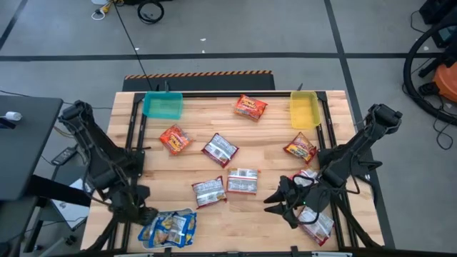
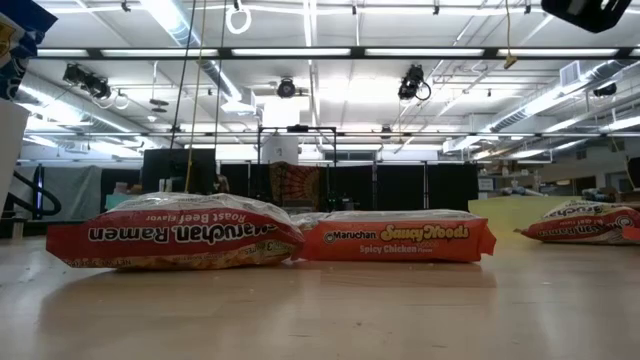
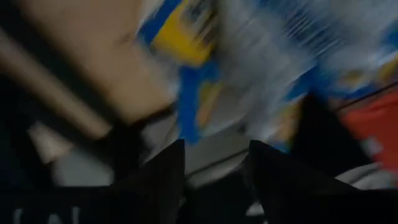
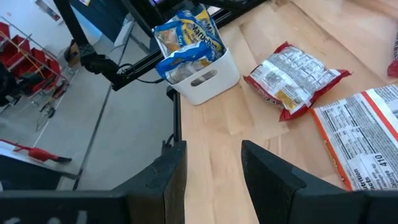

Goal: Sort Maruchan noodles
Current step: Put the blue noodle pack into the white bin, then adjust the blue noodle pack in the white bin

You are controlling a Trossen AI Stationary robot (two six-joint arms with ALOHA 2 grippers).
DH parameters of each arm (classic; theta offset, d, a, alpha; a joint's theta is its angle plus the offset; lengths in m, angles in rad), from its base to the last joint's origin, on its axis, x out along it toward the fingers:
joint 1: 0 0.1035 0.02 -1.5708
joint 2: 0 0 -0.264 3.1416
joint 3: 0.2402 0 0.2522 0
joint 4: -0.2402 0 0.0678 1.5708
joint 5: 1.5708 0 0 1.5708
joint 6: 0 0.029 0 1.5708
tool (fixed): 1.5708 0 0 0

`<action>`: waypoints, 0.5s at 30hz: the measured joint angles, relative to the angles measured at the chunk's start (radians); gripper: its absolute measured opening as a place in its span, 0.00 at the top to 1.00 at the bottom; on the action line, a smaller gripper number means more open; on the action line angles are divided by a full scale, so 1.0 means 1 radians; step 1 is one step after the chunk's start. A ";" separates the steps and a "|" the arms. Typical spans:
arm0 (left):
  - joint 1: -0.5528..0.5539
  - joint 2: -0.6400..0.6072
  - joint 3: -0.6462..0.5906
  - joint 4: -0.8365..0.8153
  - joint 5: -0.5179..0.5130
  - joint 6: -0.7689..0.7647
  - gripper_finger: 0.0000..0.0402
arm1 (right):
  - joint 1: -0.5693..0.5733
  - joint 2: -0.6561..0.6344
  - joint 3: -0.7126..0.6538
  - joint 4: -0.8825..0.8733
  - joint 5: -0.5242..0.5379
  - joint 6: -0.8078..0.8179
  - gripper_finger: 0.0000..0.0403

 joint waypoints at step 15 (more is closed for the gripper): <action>-0.058 0.230 0.000 0.094 -0.066 0.003 0.59 | -0.020 -0.001 0.000 -0.001 0.005 -0.004 0.61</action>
